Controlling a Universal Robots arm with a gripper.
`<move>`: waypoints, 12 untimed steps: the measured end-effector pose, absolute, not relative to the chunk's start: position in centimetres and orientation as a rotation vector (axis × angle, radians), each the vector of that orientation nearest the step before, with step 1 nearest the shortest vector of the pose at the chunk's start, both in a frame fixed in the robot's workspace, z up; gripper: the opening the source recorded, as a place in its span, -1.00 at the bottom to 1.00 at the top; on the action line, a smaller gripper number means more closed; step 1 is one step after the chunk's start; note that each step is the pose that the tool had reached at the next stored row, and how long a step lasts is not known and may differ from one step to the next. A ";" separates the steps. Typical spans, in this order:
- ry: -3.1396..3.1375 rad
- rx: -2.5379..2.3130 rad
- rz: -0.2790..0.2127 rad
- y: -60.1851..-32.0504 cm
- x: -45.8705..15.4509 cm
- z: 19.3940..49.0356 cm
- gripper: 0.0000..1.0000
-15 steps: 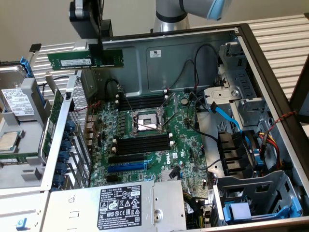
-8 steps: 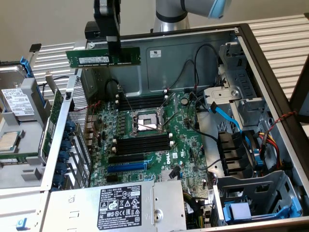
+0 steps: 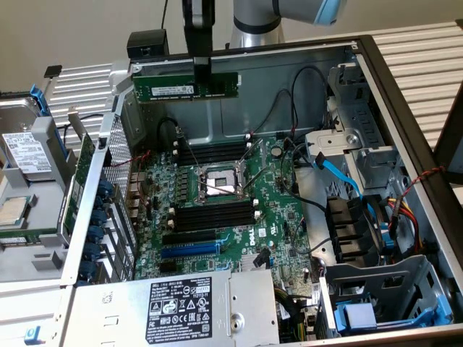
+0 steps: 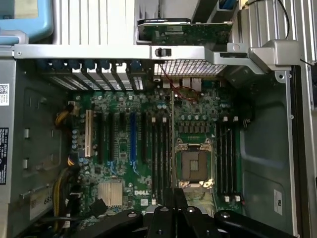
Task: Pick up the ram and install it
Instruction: 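Pick up the ram and move it above insertion slot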
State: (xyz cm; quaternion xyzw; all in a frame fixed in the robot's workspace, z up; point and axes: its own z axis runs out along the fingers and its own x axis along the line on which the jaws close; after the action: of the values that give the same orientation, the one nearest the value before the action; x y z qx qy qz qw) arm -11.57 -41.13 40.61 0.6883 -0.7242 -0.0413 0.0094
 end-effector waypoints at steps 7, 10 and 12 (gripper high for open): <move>-2.268 2.146 -0.127 -40.5 -10.8 40.1 -0.76; -2.288 2.135 -0.122 -40.5 -10.8 40.1 -0.76; -2.302 2.129 -0.117 -40.4 -10.8 40.0 -0.76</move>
State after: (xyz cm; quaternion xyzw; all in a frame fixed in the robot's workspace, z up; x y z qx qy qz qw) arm -10.79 -40.43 39.99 0.6785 -0.7337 -0.0372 0.0021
